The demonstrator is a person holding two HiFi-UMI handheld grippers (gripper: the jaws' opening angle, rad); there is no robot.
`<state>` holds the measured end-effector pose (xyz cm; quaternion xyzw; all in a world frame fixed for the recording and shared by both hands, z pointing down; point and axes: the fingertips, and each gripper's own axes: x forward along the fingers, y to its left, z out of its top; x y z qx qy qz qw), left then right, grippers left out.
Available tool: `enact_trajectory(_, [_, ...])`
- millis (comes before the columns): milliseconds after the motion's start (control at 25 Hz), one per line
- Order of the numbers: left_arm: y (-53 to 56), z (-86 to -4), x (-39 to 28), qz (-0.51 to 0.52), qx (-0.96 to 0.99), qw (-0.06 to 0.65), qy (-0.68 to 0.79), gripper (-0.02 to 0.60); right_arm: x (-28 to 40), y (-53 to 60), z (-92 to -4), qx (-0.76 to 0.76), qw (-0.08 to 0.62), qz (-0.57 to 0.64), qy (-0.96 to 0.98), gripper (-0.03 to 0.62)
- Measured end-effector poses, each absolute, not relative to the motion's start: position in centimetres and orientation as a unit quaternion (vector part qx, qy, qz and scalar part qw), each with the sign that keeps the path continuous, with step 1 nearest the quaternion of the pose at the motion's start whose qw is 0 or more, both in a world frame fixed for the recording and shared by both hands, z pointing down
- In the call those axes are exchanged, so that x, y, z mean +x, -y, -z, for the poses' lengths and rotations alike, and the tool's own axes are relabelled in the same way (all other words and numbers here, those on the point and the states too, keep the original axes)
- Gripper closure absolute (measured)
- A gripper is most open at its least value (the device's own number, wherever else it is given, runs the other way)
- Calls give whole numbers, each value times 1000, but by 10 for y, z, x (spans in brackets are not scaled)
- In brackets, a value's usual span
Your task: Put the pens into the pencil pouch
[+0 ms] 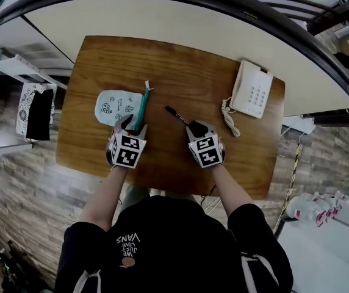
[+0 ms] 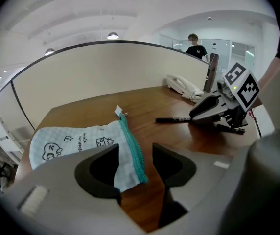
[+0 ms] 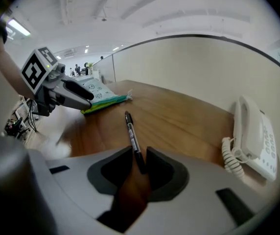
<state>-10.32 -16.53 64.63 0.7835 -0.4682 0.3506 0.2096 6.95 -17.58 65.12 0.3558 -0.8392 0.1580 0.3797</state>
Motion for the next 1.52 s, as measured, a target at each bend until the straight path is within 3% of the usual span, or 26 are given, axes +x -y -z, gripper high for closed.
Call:
enact_trajectory(240, [173, -659, -104, -388, 772, 202, 461, 386, 68, 173, -656, 355, 379, -159, 840, 536])
enact_trajectory(400, [174, -659, -108, -398, 768, 188, 466, 500, 66, 174, -652, 366, 374, -176, 834, 548])
enact_trajectory(520, [175, -652, -114, -387, 771, 183, 472, 535, 60, 171, -647, 367, 366, -182, 836, 548])
enact_trajectory(1040, [168, -600, -124, -290, 811, 166, 480, 549, 14, 134, -607, 350, 315, -190, 862, 549])
enact_trajectory(1520, [139, -575, -106, -251, 859, 137, 425, 551, -19, 96, -591, 325, 316, -183, 872, 549])
